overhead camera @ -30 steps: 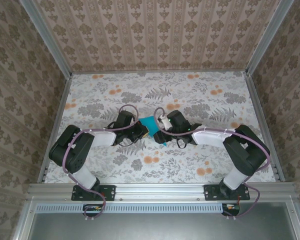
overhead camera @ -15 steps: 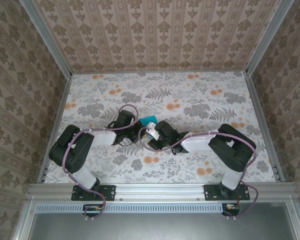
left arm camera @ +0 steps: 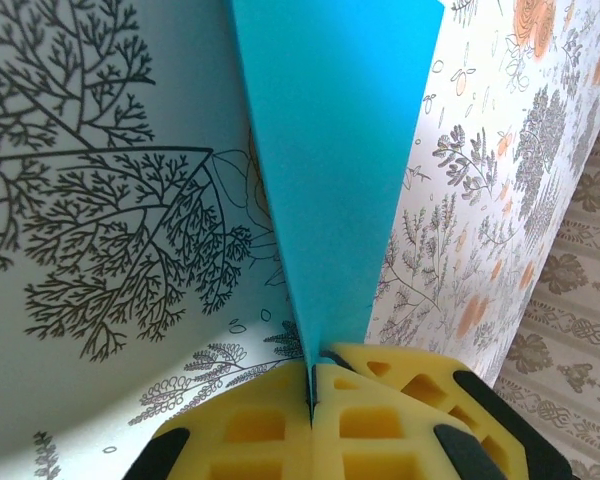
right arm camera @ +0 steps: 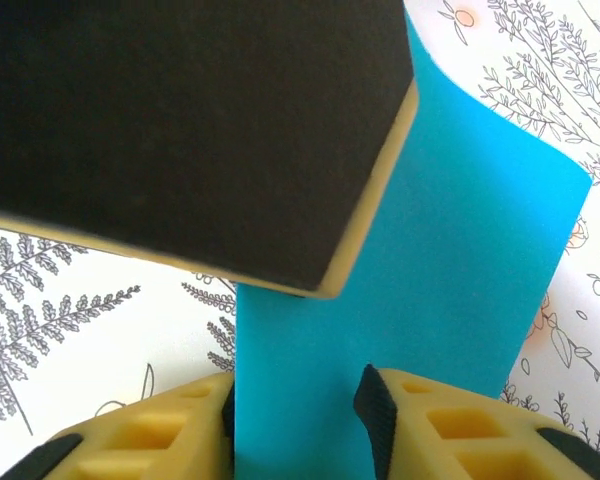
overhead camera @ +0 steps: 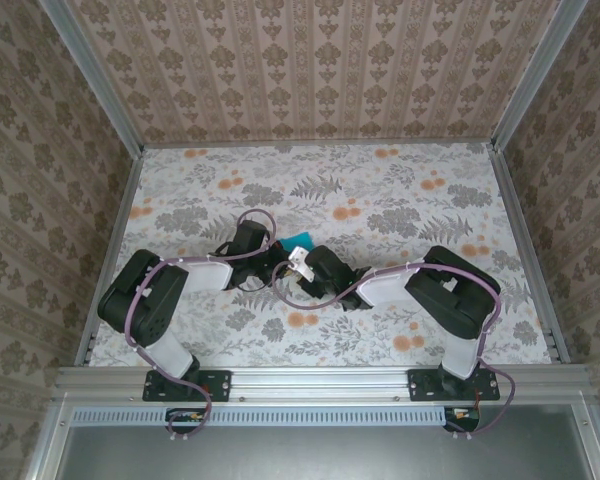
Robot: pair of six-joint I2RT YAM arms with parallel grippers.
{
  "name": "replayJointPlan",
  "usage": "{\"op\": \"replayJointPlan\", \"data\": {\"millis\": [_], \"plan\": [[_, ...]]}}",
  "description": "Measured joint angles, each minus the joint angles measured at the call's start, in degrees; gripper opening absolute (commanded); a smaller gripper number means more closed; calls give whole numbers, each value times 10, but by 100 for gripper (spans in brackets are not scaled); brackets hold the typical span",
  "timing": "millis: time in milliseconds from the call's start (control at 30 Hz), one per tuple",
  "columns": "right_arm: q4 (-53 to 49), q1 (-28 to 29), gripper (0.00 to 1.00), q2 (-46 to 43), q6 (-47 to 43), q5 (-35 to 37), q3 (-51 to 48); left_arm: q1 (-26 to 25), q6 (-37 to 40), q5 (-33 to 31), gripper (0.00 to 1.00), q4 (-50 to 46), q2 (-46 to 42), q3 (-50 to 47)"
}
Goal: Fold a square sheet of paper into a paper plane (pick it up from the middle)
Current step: Fold the wing for the fifth time at the center of the table.
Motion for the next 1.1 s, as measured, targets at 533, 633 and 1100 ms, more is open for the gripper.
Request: {"op": "replayJointPlan", "data": {"millis": [533, 633, 1100], "plan": [[11, -14, 1, -1, 21, -10, -7, 53, 7, 2, 44, -37, -66, -5], [9, -34, 0, -7, 49, -51, -8, 73, 17, -7, 45, -58, -103, -14], [2, -124, 0, -21, 248, -261, -7, 77, 50, -30, 46, -60, -150, -44]]}}
